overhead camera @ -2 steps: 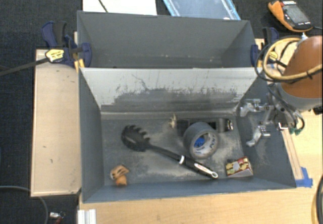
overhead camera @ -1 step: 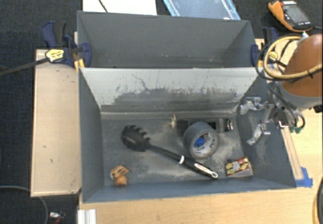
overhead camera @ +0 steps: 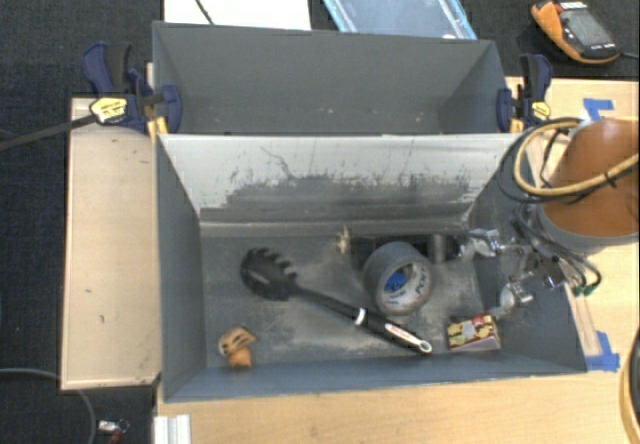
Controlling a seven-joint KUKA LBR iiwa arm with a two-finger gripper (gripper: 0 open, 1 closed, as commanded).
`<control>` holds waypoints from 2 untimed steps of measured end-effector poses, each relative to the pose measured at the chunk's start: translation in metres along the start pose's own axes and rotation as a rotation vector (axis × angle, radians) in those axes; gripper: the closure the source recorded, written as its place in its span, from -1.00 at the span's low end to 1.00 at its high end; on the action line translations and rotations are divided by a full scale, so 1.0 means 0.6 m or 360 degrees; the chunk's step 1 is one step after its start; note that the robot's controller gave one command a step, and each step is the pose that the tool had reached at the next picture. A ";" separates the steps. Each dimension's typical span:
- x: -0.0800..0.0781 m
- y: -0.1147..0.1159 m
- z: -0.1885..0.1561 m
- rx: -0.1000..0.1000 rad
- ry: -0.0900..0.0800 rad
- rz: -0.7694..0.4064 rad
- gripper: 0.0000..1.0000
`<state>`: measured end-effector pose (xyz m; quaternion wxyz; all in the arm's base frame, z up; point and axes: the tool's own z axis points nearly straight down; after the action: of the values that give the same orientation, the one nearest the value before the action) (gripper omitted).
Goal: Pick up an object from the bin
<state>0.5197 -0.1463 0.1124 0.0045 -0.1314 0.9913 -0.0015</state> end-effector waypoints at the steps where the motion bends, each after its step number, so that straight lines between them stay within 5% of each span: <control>1: 0.053 0.008 -0.023 -0.0003 0.0004 -0.0180 -1.00; 2: -0.058 0.126 0.017 0.0002 -0.0005 -0.0891 -1.00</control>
Offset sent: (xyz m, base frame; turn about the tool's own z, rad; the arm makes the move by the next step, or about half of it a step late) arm 0.0175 0.0869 -0.0124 -0.5613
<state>0.5337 -0.0645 0.1019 0.0057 -0.4002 0.9164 -0.0031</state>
